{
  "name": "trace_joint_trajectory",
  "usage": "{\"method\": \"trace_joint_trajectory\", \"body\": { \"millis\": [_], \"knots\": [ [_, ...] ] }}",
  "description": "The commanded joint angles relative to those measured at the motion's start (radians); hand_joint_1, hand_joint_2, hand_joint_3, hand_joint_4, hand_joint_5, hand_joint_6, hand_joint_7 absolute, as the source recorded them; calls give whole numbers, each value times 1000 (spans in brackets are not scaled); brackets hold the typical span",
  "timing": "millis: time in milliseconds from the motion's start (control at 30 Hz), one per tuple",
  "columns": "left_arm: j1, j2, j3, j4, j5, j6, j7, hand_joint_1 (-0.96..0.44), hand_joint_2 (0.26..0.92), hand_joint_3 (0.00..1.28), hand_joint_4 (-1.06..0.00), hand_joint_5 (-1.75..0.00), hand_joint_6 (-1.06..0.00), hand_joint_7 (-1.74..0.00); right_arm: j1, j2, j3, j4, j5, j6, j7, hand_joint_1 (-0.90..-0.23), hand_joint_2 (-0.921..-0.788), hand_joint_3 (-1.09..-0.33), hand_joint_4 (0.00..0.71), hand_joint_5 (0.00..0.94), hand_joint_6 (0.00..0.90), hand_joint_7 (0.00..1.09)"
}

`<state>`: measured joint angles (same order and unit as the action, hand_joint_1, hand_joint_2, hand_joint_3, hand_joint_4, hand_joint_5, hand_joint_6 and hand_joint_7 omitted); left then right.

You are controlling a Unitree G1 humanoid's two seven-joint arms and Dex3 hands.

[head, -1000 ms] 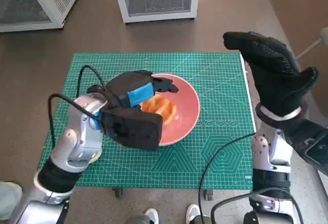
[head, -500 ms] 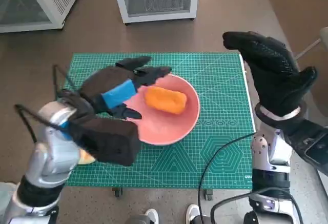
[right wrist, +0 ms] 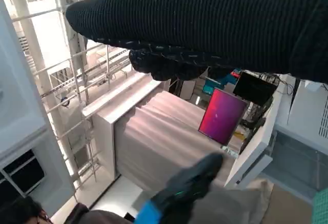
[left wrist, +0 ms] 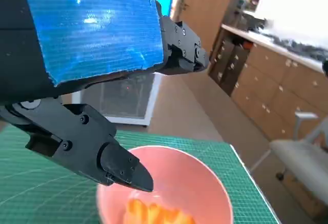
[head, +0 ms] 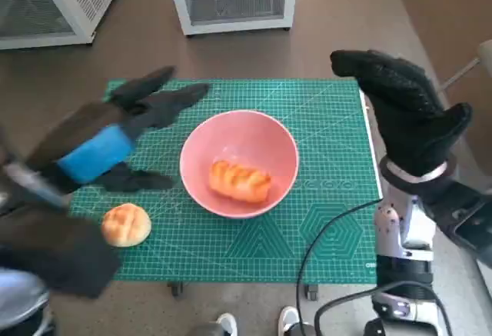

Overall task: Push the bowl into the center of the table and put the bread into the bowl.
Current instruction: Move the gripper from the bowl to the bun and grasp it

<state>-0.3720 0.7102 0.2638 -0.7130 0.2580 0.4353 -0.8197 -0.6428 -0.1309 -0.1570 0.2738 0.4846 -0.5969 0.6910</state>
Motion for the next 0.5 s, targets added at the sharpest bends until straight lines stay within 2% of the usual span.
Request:
{"method": "trace_joint_trajectory", "body": {
  "millis": [33, 233, 500],
  "knots": [
    [98, 69, 125, -63, -64, 24, -49, -324, 738, 0, -36, 0, -244, 0, 25, 1, 2, -9, -3, 17, -7, -637, -921, -727, 248, 0, 286, 36],
    [209, 157, 215, -108, -94, 55, -105, -302, 718, 0, -35, 0, -243, 0, 20, 0, 1, -9, 1, 27, -7, -635, -921, -724, 245, 0, 284, 35],
    [315, 244, 271, -160, -119, 129, -172, -252, 685, 0, -32, 0, -220, 0, 14, 4, 5, -5, -2, 28, -8, -633, -921, -719, 242, 0, 282, 32]
  ]
}}
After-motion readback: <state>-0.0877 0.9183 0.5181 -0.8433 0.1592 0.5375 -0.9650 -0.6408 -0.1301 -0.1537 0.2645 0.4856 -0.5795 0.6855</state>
